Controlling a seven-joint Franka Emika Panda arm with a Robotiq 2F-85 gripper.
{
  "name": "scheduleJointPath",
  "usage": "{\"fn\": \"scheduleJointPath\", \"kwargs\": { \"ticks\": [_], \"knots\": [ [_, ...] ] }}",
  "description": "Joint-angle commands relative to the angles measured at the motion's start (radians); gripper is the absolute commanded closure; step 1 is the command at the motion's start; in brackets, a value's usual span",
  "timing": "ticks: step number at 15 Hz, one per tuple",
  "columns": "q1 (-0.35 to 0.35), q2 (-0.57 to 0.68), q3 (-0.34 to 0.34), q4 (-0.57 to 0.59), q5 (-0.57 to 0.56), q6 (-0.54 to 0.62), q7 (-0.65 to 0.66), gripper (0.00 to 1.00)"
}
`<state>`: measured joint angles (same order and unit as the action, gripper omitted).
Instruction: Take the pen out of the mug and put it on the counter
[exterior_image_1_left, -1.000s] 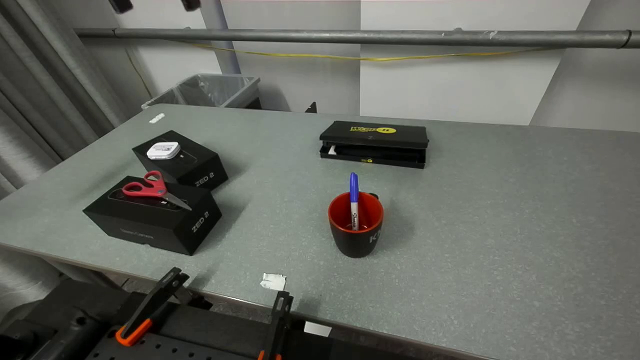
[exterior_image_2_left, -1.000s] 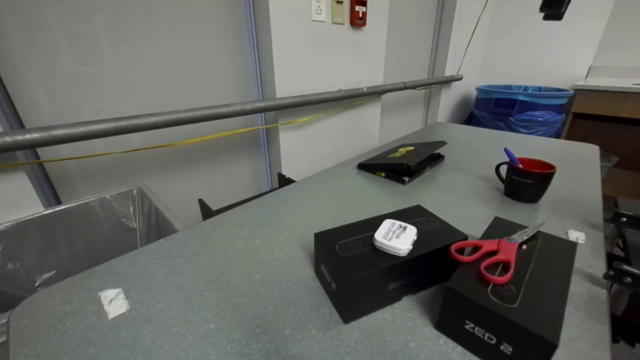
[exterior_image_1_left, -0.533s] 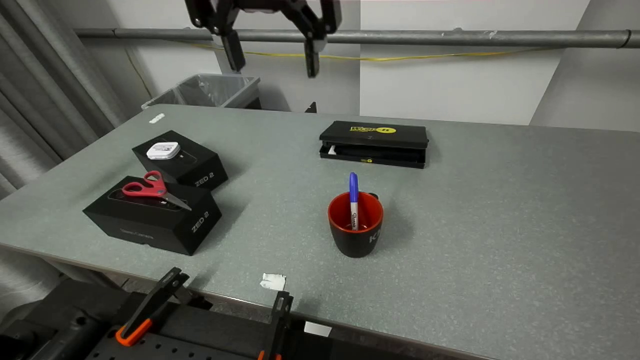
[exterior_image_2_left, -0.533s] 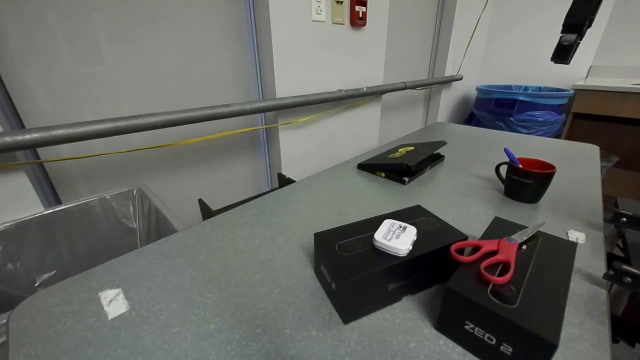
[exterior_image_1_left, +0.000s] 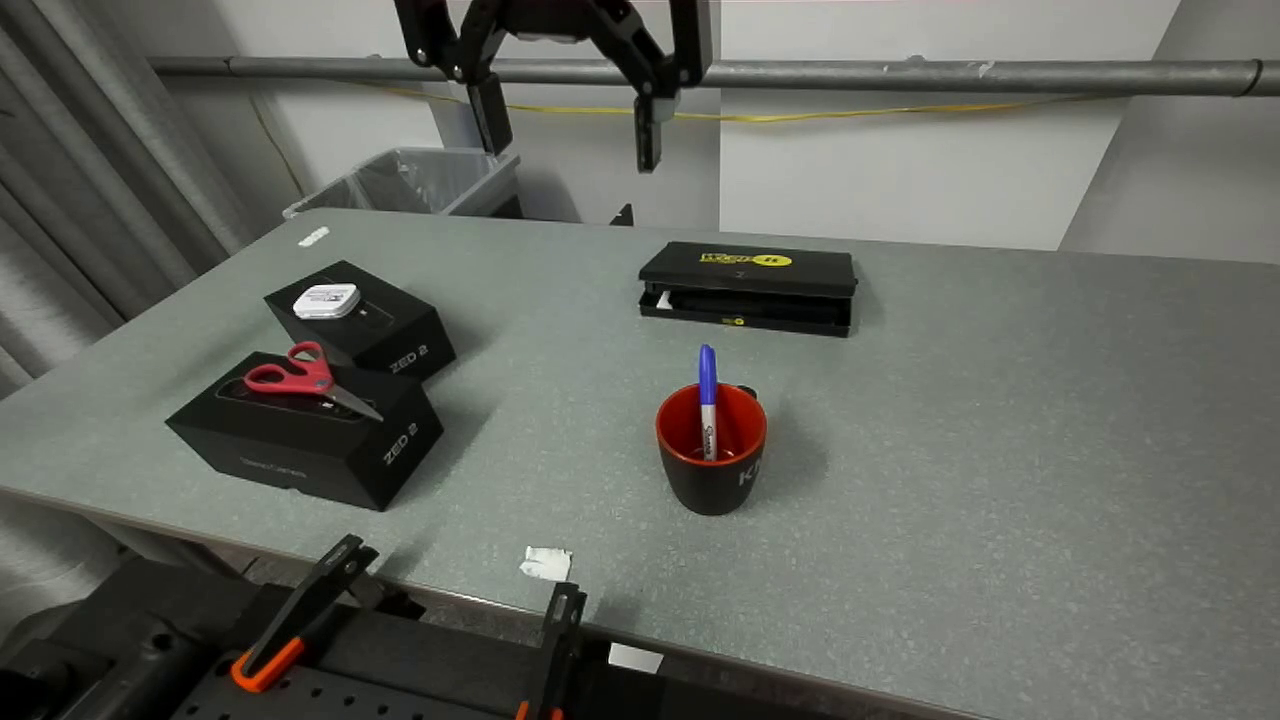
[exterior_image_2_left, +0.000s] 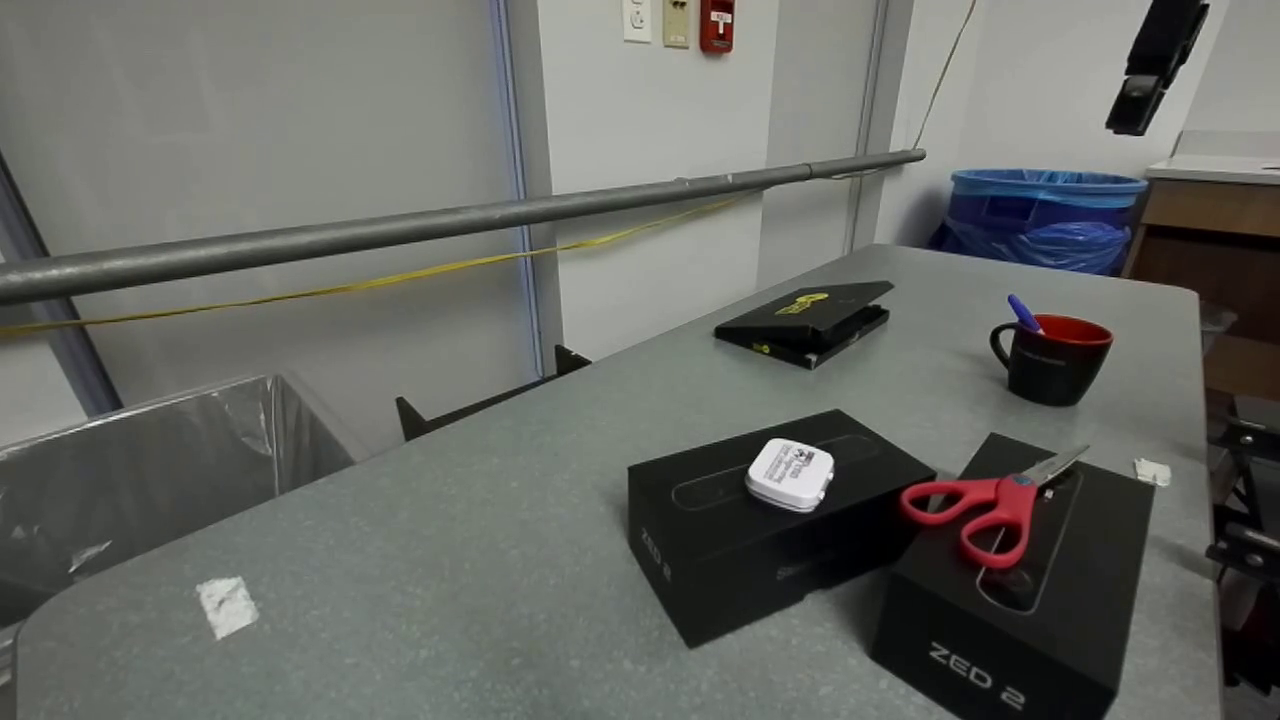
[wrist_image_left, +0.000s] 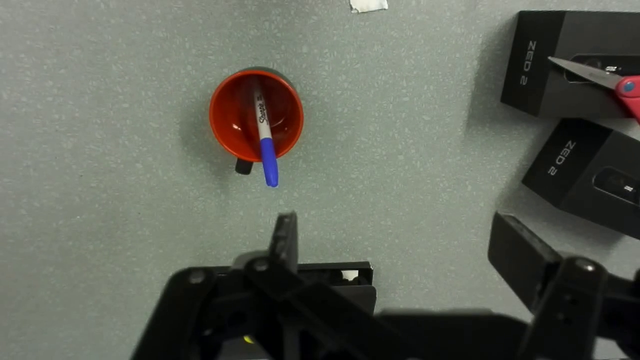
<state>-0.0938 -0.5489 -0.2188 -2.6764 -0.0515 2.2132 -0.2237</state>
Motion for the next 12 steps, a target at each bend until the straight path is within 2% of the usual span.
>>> {"fn": "scheduleJointPath", "kwargs": {
  "ticks": [1,5,12],
  "knots": [
    [-0.011,0.001,0.011,0.001,0.007,-0.002,-0.006,0.00],
    [-0.014,0.007,0.010,-0.008,-0.006,0.014,-0.017,0.00],
    [-0.057,0.133,-0.002,-0.107,-0.085,0.262,-0.030,0.00]
  ]
}}
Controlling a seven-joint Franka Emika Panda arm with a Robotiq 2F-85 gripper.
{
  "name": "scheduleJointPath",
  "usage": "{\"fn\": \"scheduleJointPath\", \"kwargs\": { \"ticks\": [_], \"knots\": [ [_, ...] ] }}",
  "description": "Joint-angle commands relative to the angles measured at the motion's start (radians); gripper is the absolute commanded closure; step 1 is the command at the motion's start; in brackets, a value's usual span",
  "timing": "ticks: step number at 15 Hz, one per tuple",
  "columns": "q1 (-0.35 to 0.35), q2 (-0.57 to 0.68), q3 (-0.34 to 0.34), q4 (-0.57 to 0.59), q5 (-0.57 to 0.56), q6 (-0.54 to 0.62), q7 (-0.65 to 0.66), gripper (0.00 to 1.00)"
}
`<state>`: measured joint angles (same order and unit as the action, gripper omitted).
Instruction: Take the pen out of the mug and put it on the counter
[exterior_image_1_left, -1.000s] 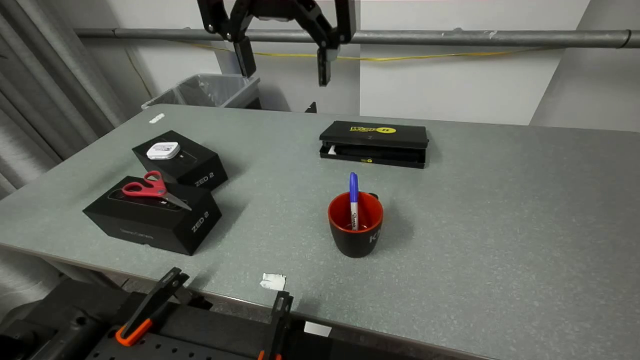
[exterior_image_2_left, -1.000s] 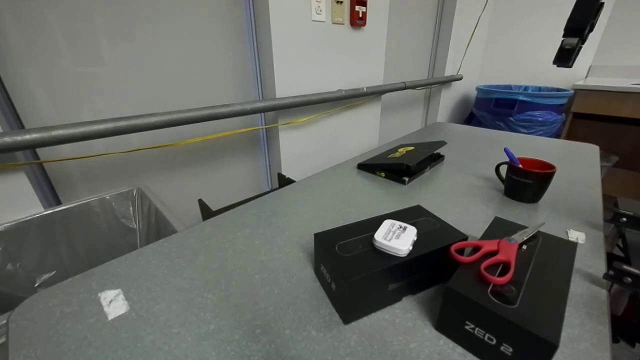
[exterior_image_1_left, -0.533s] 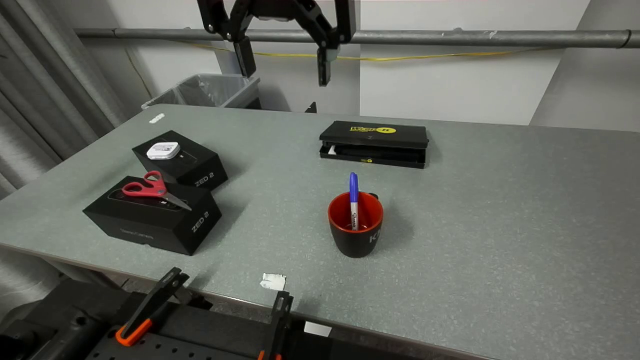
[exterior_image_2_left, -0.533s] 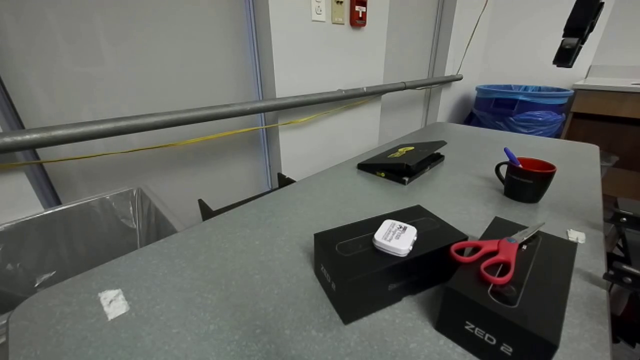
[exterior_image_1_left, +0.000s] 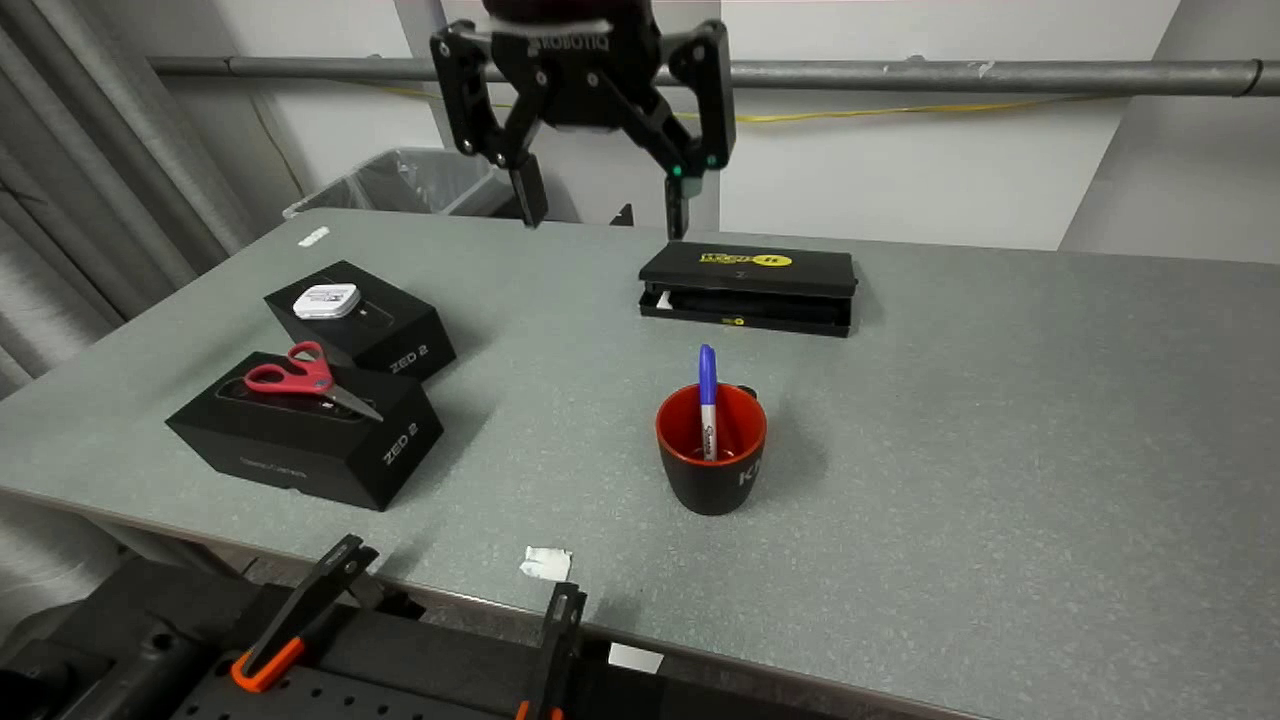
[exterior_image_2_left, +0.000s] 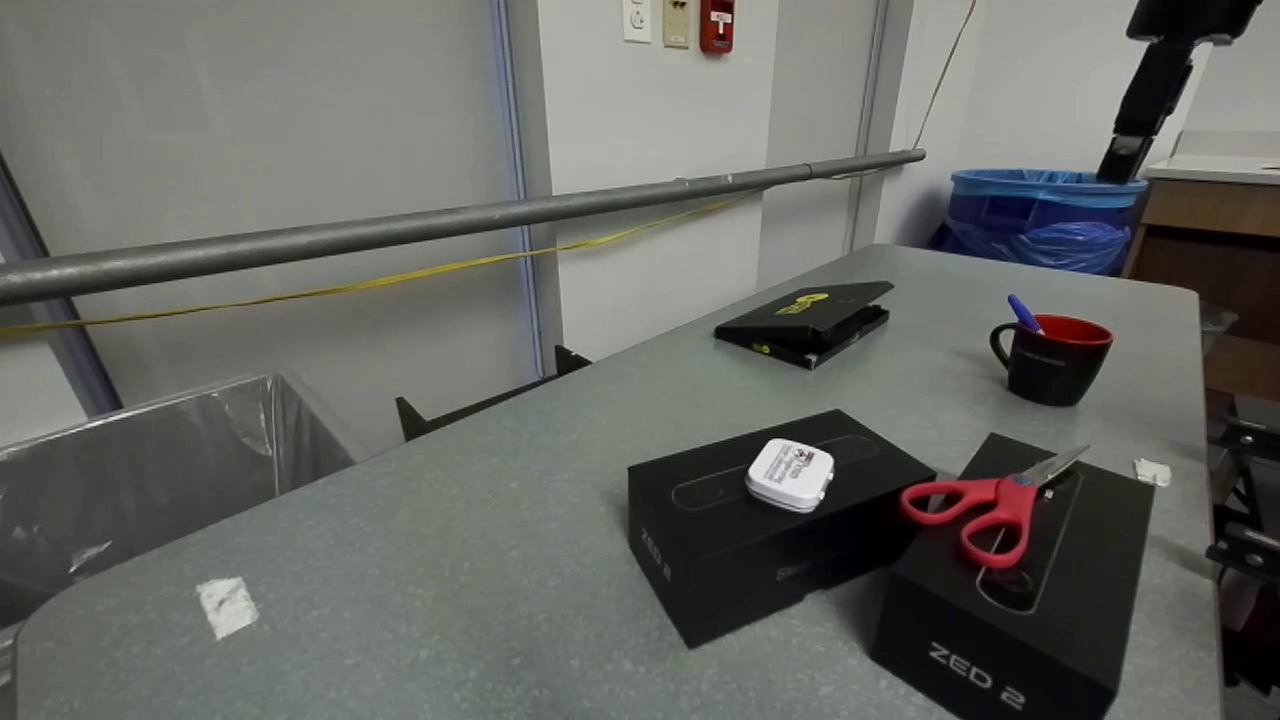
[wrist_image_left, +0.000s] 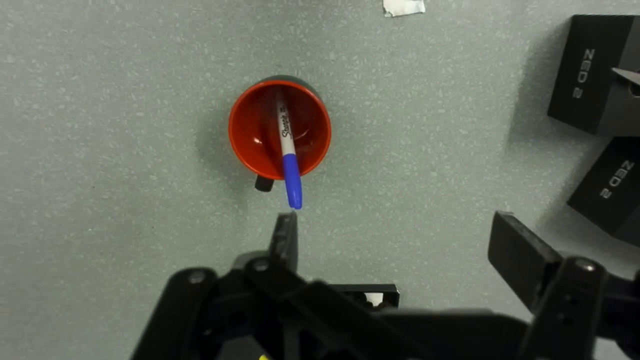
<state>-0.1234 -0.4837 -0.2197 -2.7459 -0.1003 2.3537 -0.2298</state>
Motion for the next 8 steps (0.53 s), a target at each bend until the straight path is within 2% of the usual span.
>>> {"fn": "scheduleJointPath", "kwargs": {
  "ticks": [1,3,4,5,8],
  "knots": [
    [-0.027,0.095,-0.007,-0.049,-0.032,0.167,-0.030,0.00],
    [-0.018,0.163,-0.021,-0.040,-0.003,0.218,-0.047,0.00],
    [-0.013,0.170,-0.030,-0.039,0.021,0.195,-0.051,0.00],
    [-0.021,0.131,-0.003,-0.039,0.001,0.167,-0.017,0.00],
    [-0.023,0.171,-0.009,-0.036,0.006,0.169,-0.022,0.00]
  ]
}}
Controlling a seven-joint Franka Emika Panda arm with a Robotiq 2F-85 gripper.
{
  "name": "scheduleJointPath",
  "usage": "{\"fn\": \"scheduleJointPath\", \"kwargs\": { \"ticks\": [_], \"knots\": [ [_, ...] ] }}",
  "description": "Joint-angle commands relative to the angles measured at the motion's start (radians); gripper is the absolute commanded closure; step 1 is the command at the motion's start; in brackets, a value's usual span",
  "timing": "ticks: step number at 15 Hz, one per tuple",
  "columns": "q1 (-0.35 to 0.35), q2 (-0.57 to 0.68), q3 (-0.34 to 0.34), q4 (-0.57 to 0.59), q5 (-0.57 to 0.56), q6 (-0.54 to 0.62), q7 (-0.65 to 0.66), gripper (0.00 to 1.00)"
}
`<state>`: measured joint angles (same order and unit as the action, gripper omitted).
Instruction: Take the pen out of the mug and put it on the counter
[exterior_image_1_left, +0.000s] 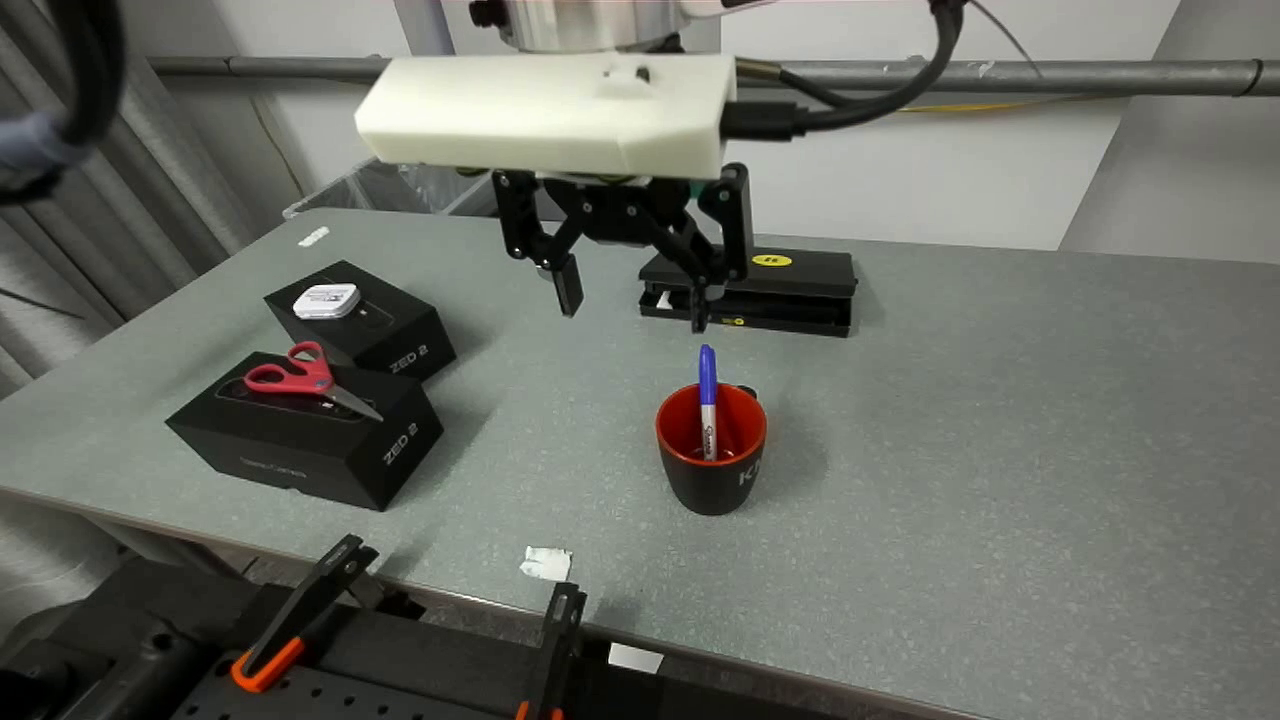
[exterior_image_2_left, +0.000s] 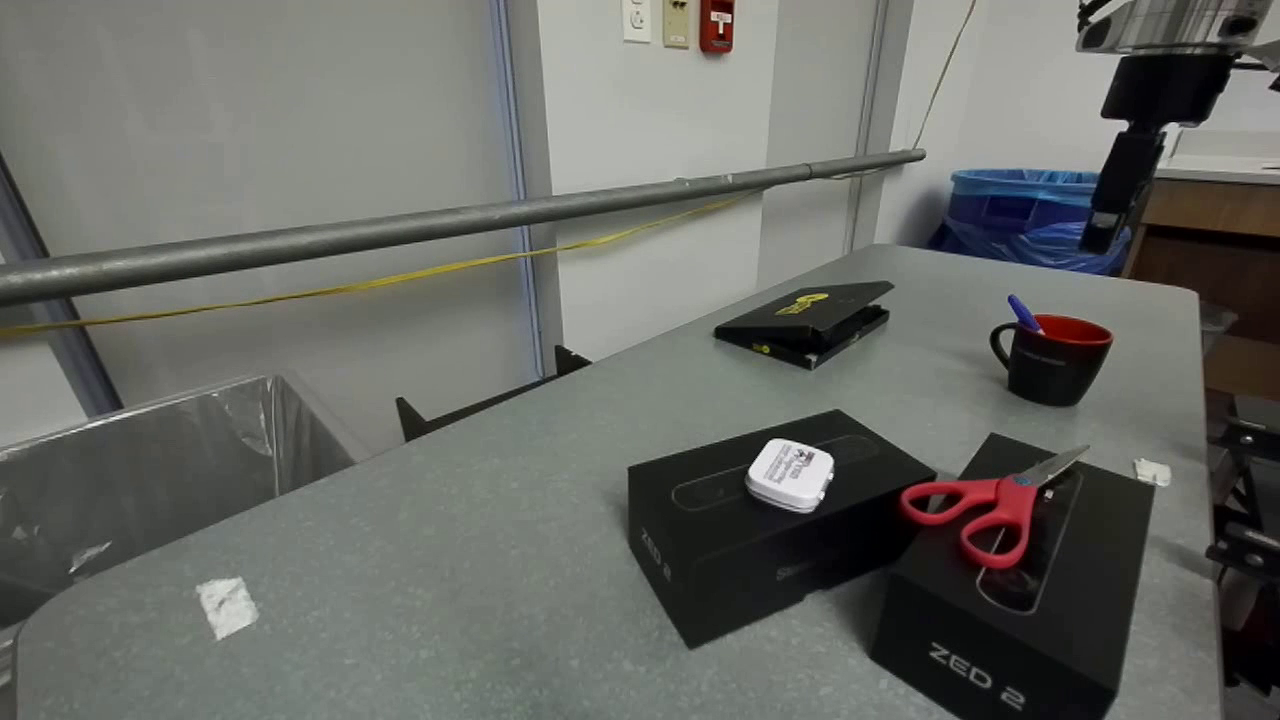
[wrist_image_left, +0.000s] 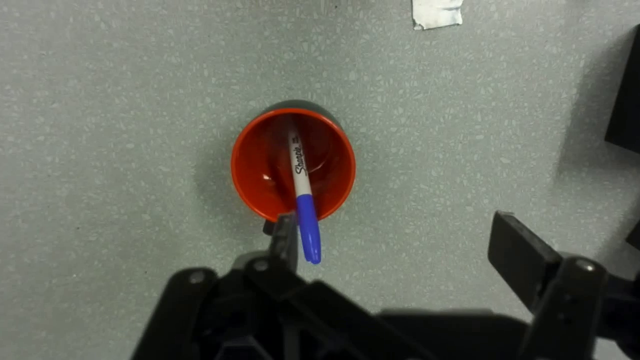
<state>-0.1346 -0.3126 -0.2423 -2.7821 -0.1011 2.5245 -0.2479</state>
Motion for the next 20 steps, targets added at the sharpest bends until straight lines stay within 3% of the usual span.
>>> {"fn": "scheduleJointPath", "kwargs": {
  "ticks": [1,14,20],
  "knots": [
    [-0.012,0.000,0.013,0.001,0.007,-0.002,-0.004,0.00],
    [-0.028,0.380,0.027,0.159,-0.046,0.237,0.045,0.00],
    [-0.026,0.481,0.017,0.232,-0.050,0.251,0.091,0.00]
  ]
}}
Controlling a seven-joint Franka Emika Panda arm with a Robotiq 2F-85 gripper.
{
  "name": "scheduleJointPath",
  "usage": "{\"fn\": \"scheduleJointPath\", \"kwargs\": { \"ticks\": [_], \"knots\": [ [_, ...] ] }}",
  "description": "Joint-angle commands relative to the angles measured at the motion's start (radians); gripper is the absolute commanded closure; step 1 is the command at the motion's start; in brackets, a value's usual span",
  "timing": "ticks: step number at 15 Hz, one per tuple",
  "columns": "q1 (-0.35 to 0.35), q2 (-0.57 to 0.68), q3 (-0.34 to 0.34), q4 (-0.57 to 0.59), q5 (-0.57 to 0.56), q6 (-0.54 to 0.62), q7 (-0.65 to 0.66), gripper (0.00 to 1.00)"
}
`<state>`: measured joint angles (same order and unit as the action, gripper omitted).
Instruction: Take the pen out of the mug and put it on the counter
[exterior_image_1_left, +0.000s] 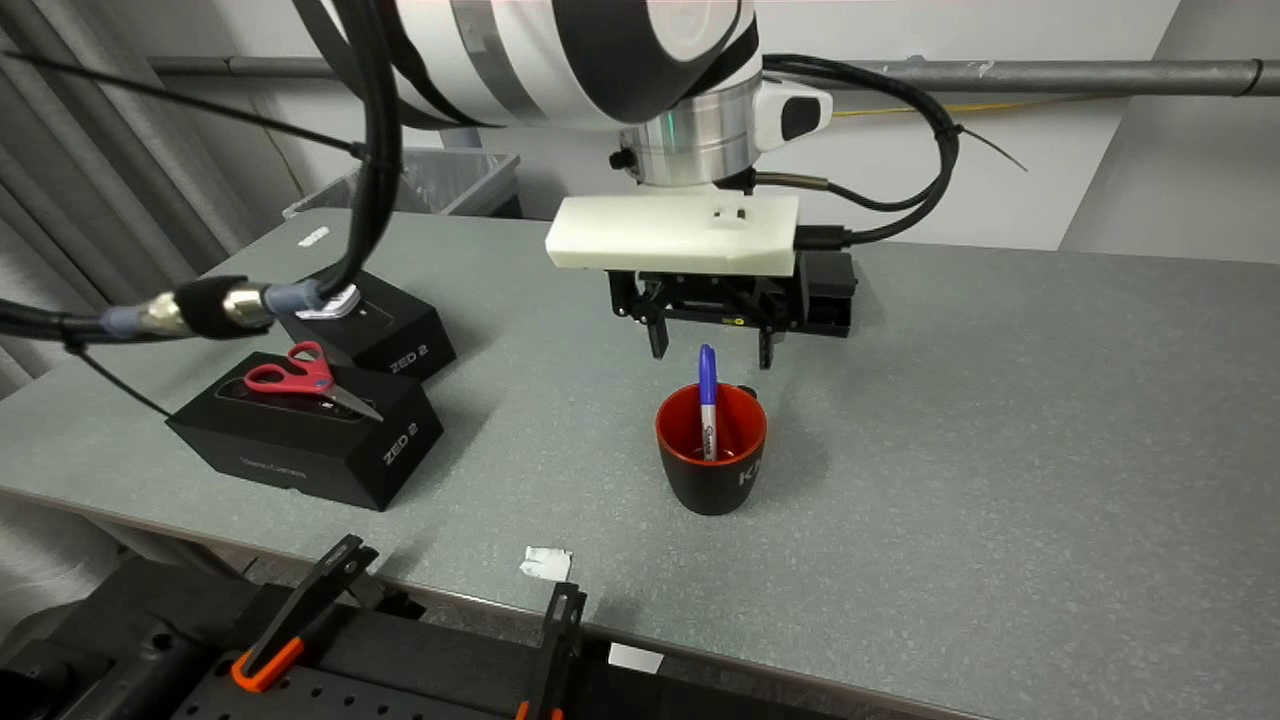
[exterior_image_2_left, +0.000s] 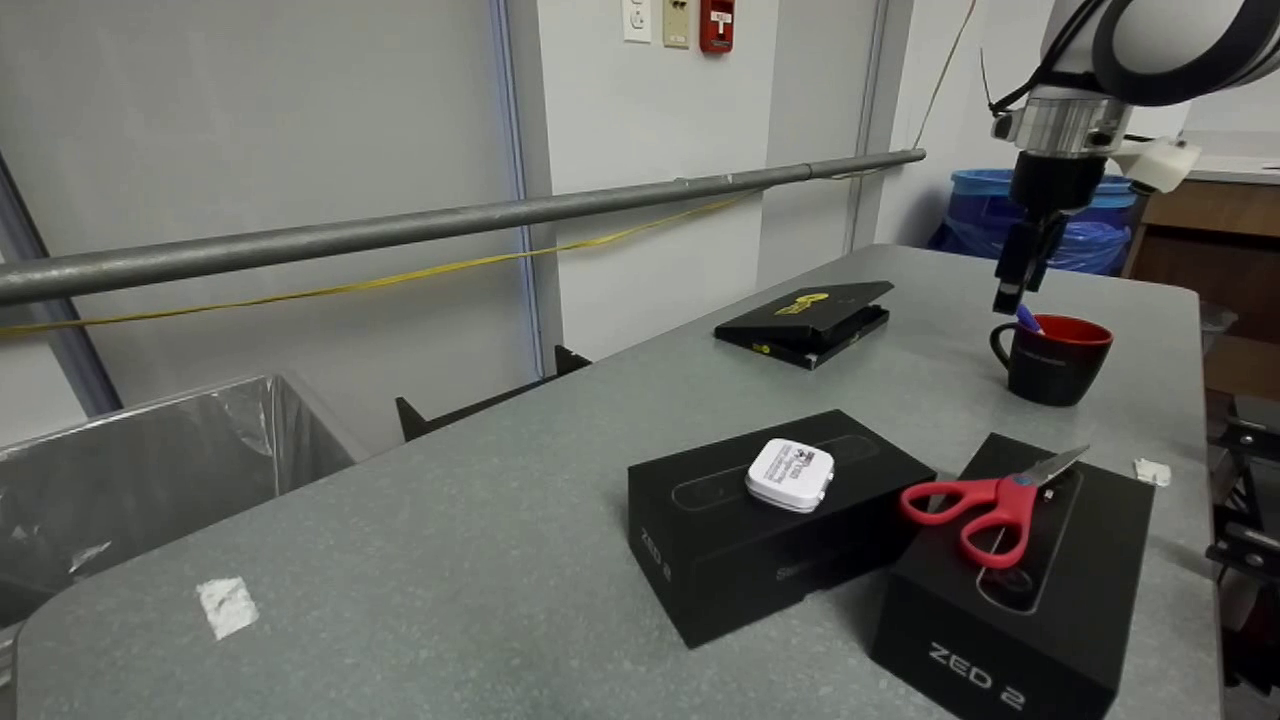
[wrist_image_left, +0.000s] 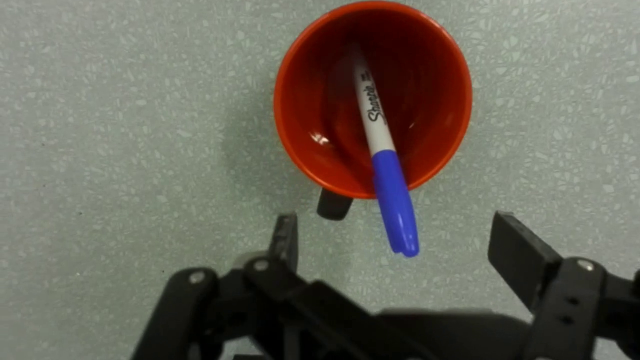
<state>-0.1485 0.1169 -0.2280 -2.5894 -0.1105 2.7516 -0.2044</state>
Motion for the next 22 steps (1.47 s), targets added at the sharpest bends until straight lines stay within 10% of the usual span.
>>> {"fn": "scheduleJointPath", "kwargs": {
  "ticks": [1,3,5,16,22],
  "knots": [
    [-0.011,0.055,0.002,0.043,-0.039,0.022,0.049,0.00],
    [-0.013,0.044,0.004,0.038,-0.034,0.012,0.037,0.00],
    [-0.014,0.028,0.003,0.025,-0.032,0.016,0.034,0.28],
    [-0.022,-0.005,0.025,0.014,0.014,-0.048,-0.007,1.00],
    [-0.036,-0.140,-0.002,-0.043,-0.013,-0.067,-0.011,0.97]
  ]
}}
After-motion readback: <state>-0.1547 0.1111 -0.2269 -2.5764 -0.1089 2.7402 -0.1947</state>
